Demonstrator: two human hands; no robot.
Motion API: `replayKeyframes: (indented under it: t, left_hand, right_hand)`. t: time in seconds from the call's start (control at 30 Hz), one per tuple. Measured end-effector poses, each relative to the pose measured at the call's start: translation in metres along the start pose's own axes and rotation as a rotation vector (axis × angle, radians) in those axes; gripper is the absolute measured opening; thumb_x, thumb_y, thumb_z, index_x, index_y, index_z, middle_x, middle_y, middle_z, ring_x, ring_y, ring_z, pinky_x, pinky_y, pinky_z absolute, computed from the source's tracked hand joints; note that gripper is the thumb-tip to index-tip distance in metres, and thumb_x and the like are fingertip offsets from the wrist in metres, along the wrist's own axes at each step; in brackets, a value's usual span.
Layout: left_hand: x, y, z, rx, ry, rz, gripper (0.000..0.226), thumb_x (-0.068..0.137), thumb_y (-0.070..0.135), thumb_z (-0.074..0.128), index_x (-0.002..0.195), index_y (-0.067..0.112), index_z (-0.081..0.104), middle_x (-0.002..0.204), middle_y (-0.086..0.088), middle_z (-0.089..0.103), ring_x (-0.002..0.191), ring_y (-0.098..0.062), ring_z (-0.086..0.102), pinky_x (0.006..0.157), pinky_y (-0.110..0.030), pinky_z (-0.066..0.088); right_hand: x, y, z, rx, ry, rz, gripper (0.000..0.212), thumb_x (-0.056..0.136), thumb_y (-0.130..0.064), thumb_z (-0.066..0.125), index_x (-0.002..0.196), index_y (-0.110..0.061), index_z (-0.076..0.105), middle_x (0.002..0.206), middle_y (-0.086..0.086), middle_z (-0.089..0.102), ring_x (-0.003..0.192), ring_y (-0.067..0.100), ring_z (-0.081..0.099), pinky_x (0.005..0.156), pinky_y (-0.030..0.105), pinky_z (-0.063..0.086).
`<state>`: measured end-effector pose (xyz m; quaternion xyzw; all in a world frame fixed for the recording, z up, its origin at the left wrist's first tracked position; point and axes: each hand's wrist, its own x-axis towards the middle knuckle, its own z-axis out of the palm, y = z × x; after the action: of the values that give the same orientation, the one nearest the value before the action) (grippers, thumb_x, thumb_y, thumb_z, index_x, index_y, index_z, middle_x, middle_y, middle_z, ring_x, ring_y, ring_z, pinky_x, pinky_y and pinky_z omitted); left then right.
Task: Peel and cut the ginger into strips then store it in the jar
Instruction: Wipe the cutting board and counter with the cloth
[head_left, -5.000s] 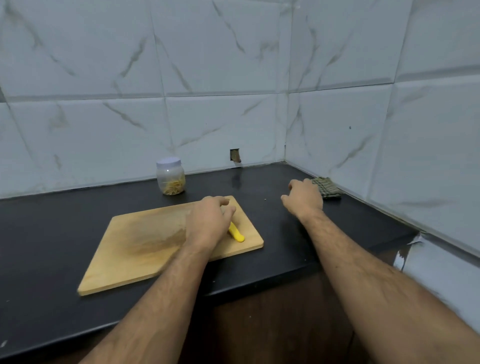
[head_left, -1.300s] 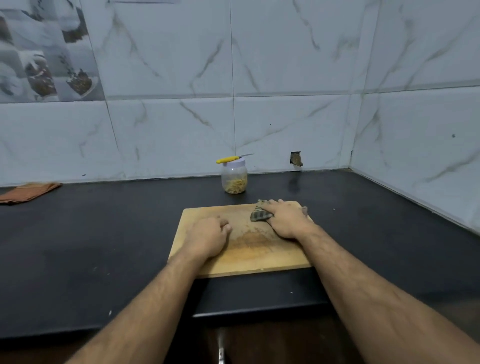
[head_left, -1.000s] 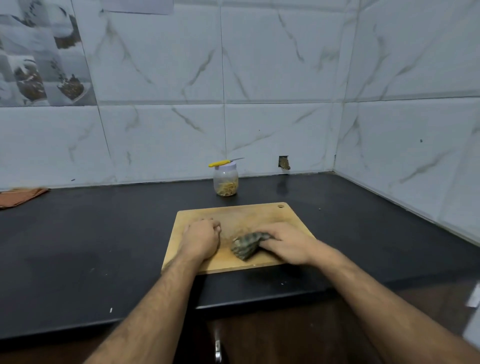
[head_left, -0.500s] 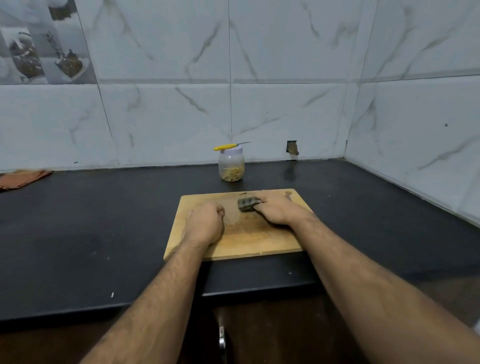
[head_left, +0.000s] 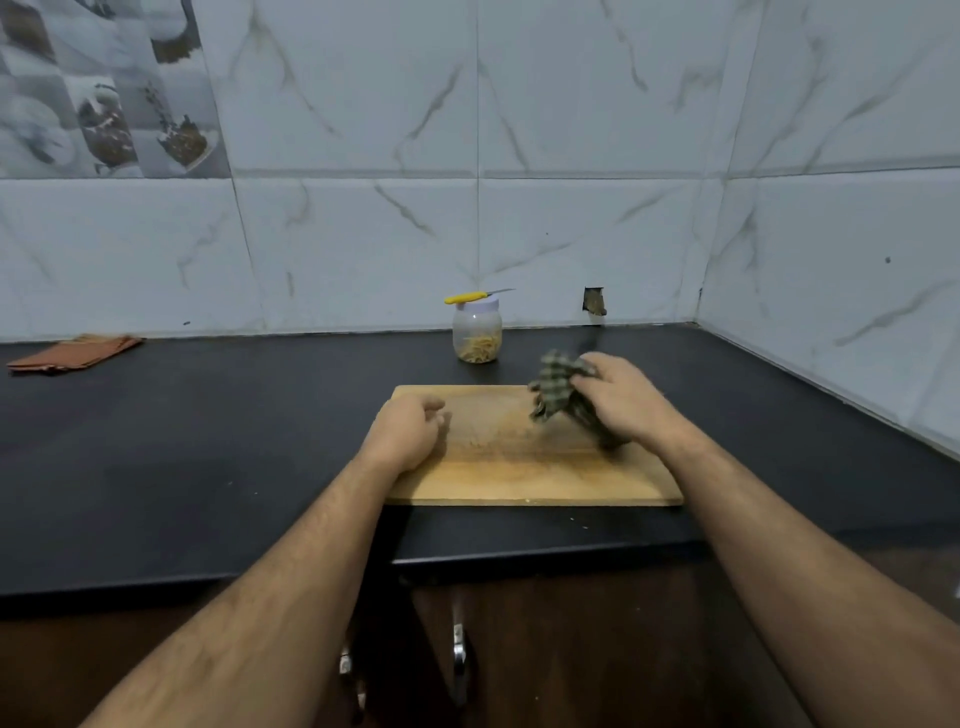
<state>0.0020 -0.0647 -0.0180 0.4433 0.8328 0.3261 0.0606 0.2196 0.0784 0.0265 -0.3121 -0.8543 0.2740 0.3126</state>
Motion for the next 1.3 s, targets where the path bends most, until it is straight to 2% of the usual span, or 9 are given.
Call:
replayKeyframes:
  t: [0.1,0.23,0.57,0.7,0.87,0.97,1.07,1.17,1.3]
  left_hand:
    - [-0.009,-0.018,-0.006,0.225,-0.087,0.030,0.036,0.106,0.031,0.035,0.127,0.013,0.058,0.134,-0.006,0.053,0.135,-0.027,0.040,0.114,-0.042,0.032]
    - [-0.015,-0.024,0.004,0.265,-0.049,-0.031,0.039,0.106,0.025,0.028,0.125,0.006,0.056,0.130,-0.008,0.048,0.131,-0.024,0.037,0.111,-0.042,0.035]
    - [-0.016,-0.024,0.002,0.139,0.088,-0.139,0.028,0.093,0.006,0.036,0.108,0.013,0.059,0.117,-0.006,0.056,0.110,-0.029,0.053,0.093,-0.039,0.047]
    - [-0.019,-0.021,-0.002,0.089,0.119,-0.184,0.036,0.085,-0.001,0.039,0.109,0.012,0.062,0.107,-0.008,0.062,0.107,-0.030,0.055,0.099,-0.040,0.045]
    - [-0.023,-0.020,-0.006,-0.027,0.132,-0.232,0.028,0.082,-0.006,0.038,0.077,0.016,0.054,0.093,-0.008,0.060,0.107,-0.036,0.055,0.077,-0.036,0.045]
    - [-0.029,-0.016,-0.008,-0.073,0.125,-0.239,0.029,0.078,-0.007,0.036,0.074,0.017,0.052,0.086,-0.002,0.056,0.108,-0.034,0.056,0.070,-0.032,0.043]
    - [-0.031,-0.017,-0.009,-0.107,0.108,-0.218,0.031,0.078,-0.005,0.035,0.081,0.016,0.058,0.092,-0.002,0.059,0.111,-0.033,0.054,0.080,-0.034,0.047]
    - [-0.032,-0.019,-0.008,-0.099,0.102,-0.170,0.033,0.082,0.000,0.035,0.085,0.019,0.062,0.099,-0.003,0.064,0.114,-0.032,0.054,0.104,-0.042,0.042]
    - [-0.032,-0.015,-0.004,0.131,0.061,-0.127,0.039,0.103,0.033,0.035,0.131,0.025,0.060,0.135,-0.003,0.061,0.134,-0.024,0.046,0.122,-0.046,0.016]
  right_hand:
    - [0.034,0.009,0.017,-0.061,0.164,0.173,0.018,0.103,-0.016,0.042,0.108,-0.015,0.059,0.108,0.006,0.063,0.094,0.023,0.053,0.076,0.031,0.036]
    - [0.059,0.013,0.071,-0.364,-0.047,0.285,0.031,0.098,-0.016,0.038,0.122,-0.024,0.056,0.127,0.006,0.061,0.122,0.029,0.049,0.104,0.044,0.036]
    - [0.066,-0.055,0.139,-0.285,-0.381,-0.076,0.044,0.104,-0.023,0.040,0.147,-0.032,0.047,0.150,-0.001,0.049,0.135,0.021,0.045,0.104,0.026,0.028]
    - [0.036,-0.051,0.123,-0.062,-0.497,-0.184,0.040,0.101,-0.015,0.048,0.137,-0.026,0.059,0.140,-0.007,0.058,0.132,0.013,0.048,0.104,0.019,0.029]
    - [-0.002,-0.035,0.091,0.182,-0.609,-0.168,0.042,0.085,-0.018,0.051,0.120,-0.010,0.072,0.125,0.003,0.069,0.119,0.017,0.060,0.106,0.026,0.040]
    - [-0.015,-0.019,0.064,0.249,-0.543,-0.166,0.042,0.074,-0.022,0.050,0.089,0.011,0.071,0.095,0.015,0.074,0.086,0.028,0.064,0.083,0.035,0.048]
    - [-0.003,-0.021,0.044,0.243,-0.275,-0.066,0.031,0.081,-0.023,0.048,0.059,0.000,0.047,0.055,0.008,0.050,0.057,0.012,0.042,0.055,0.028,0.035]
    - [0.022,-0.036,0.045,0.266,-0.051,-0.067,0.024,0.076,-0.032,0.045,0.059,-0.016,0.052,0.068,0.010,0.063,0.068,0.028,0.059,0.069,0.040,0.054]
    - [0.020,-0.042,0.082,-0.015,-0.316,-0.087,0.025,0.094,-0.016,0.047,0.090,-0.023,0.071,0.101,-0.003,0.069,0.102,0.020,0.061,0.092,0.033,0.046]
